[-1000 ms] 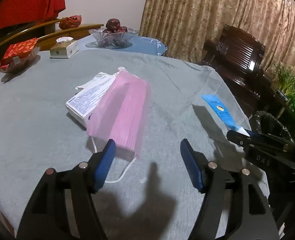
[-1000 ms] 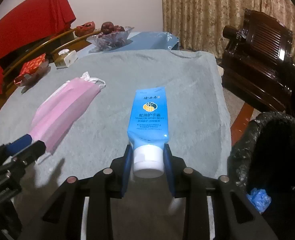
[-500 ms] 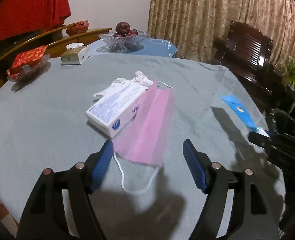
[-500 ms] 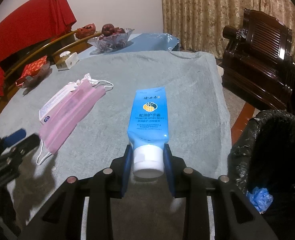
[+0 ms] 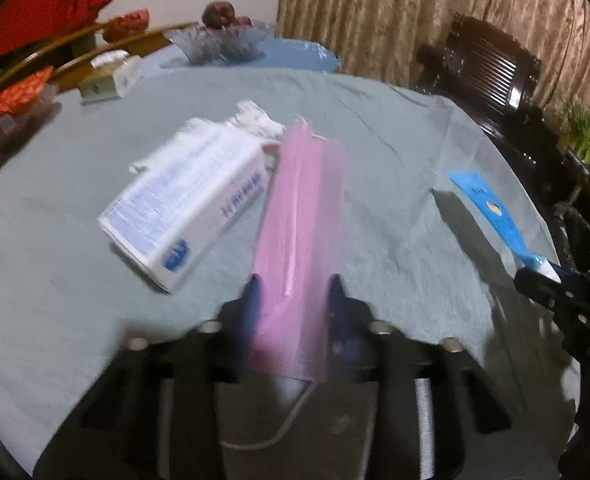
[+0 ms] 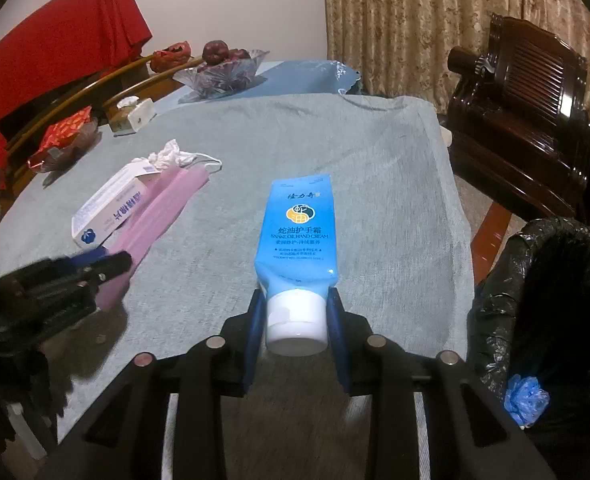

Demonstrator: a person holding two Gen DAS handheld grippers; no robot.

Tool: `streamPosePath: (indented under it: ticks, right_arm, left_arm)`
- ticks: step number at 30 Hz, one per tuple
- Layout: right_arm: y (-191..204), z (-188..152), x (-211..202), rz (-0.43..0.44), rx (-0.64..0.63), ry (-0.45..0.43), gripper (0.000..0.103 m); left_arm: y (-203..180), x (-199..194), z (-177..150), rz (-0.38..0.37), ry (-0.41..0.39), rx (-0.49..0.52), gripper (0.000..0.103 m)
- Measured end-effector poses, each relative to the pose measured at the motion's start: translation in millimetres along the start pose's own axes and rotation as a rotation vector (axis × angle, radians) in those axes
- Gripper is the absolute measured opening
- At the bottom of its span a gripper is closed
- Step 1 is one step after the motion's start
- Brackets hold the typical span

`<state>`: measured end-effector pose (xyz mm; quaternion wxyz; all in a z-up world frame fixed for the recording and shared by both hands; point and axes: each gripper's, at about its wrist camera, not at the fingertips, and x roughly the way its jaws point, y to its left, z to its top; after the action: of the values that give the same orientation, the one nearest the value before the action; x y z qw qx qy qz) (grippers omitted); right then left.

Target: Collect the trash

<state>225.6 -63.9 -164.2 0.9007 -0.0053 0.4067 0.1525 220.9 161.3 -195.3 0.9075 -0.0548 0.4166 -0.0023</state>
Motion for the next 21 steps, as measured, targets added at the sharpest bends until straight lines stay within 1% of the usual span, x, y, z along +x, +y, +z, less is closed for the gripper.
streamPosePath:
  ticks: [3,4,6,7,8,9,11,13,14,15,17,21]
  right_arm:
    - [-0.9,0.0,1.4,-0.006,0.004,0.003,0.031]
    - [-1.1,0.5,2.6,-0.007,0.006,0.005,0.031]
    - [-1.6,0.9,5.1,-0.01,0.013,0.008,0.031]
    - [-2.1,1.0,6.6,-0.012,0.014,0.011,0.031]
    - [-2.1,1.2,8.1,-0.013,0.016,0.015,0.031]
    - [-2.8,1.1,9.6,-0.013,0.018,0.018,0.031]
    - [-3.9,0.9,13.5,-0.013,0.022,0.03,0.032]
    - [-4.6,-0.2,17.1,-0.012,0.027,0.041,0.032]
    - [-4.9,-0.5,19.1,-0.012,0.031,0.046,0.032]
    - [-5.0,-0.6,20.3,-0.01,0.035,0.047,0.033]
    - [-3.9,-0.3,20.3,-0.009,0.034,0.044,0.035]
    - [-2.0,1.2,21.8,-0.009,0.031,0.043,0.045]
  left_arm:
    - [-3.9,-7.1,-1.9,-0.031,-0.012,-0.013,0.016]
    - [-6.5,-9.7,-2.9,-0.042,-0.009,-0.013,0.017]
    - [-10.6,-12.1,-4.2,-0.041,-0.007,-0.009,0.018]
    - [-11.7,-13.2,-4.3,-0.033,-0.011,-0.01,0.02]
    - [-12.5,-13.6,-3.4,-0.025,-0.014,-0.01,0.03]
    - [-12.3,-14.9,-2.3,-0.013,-0.021,-0.01,0.043]
    - [-11.4,-18.3,0.6,0.006,-0.042,-0.014,0.051]
    - [-8.9,-21.6,5.8,0.012,-0.06,-0.015,0.056]
    - [-7.8,-21.1,7.7,0.016,-0.065,-0.014,0.062]
    - [-6.8,-19.4,9.5,0.019,-0.064,-0.013,0.065]
    - [-4.6,-10.1,12.6,0.028,-0.039,-0.004,0.067]
    - [-1.4,9.0,11.7,0.024,0.013,-0.006,0.067]
